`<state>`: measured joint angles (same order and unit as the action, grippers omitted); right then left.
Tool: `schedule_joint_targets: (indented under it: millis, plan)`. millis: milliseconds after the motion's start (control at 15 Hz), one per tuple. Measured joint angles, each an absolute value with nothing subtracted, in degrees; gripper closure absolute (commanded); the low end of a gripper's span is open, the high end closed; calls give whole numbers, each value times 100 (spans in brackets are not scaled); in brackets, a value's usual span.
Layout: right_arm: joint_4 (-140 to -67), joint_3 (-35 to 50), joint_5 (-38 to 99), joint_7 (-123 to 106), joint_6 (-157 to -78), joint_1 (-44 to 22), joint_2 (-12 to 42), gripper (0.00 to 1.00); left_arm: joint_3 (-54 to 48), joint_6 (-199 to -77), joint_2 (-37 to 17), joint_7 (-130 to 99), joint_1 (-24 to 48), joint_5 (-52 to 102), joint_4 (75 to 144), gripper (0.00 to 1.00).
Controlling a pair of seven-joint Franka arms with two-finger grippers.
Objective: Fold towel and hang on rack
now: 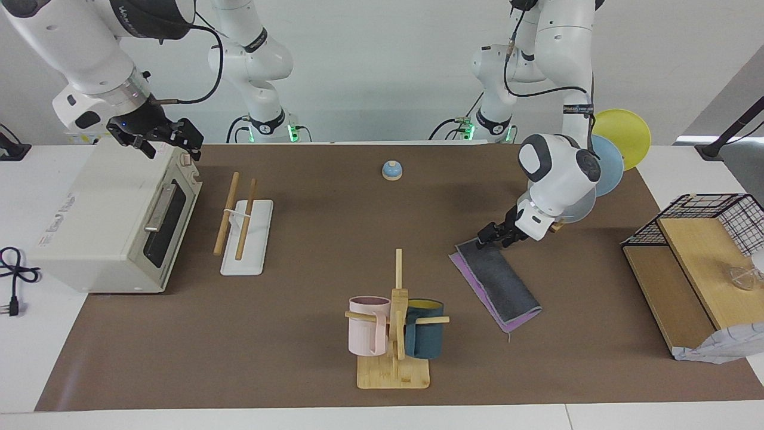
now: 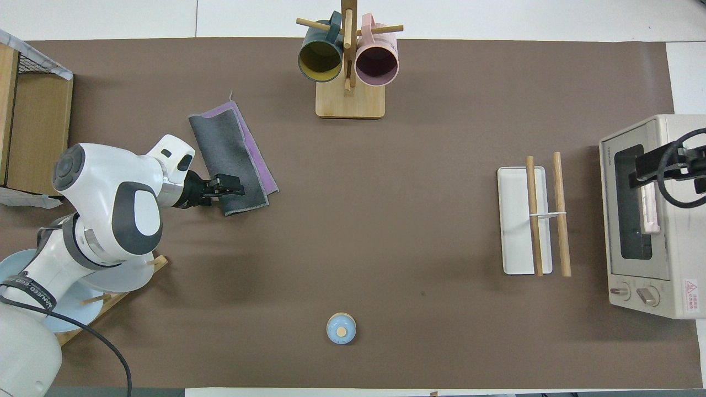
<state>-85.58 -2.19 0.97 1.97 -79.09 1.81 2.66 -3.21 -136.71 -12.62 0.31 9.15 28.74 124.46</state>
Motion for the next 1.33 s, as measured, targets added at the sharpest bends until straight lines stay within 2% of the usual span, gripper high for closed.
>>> schedule_joint_targets:
  millis: [200,400,533,667,733,1333]
  plan:
    - [-8558,-219,97,197,-7909,181,266,0,-318,-13719,-1291,47,914,2942,12457,36]
    - [-8558,-219,97,197,-7909,181,266,0,-324,-13764,-1292,98,915,3089,12464,47]
    - [-8558,-219,97,197,-7909,181,266,0,-327,-13790,-1297,103,915,3104,12473,61]
    - [-8558,-219,97,197,-7909,182,266,0,-327,-13802,-1299,103,915,3107,12478,82]
    - [-8558,-219,97,197,-7909,182,266,0,-327,-13805,-1302,103,915,3108,12484,98]
    - [-8558,-219,97,197,-7909,181,266,0,-321,-13777,-1313,104,910,3147,12479,100]
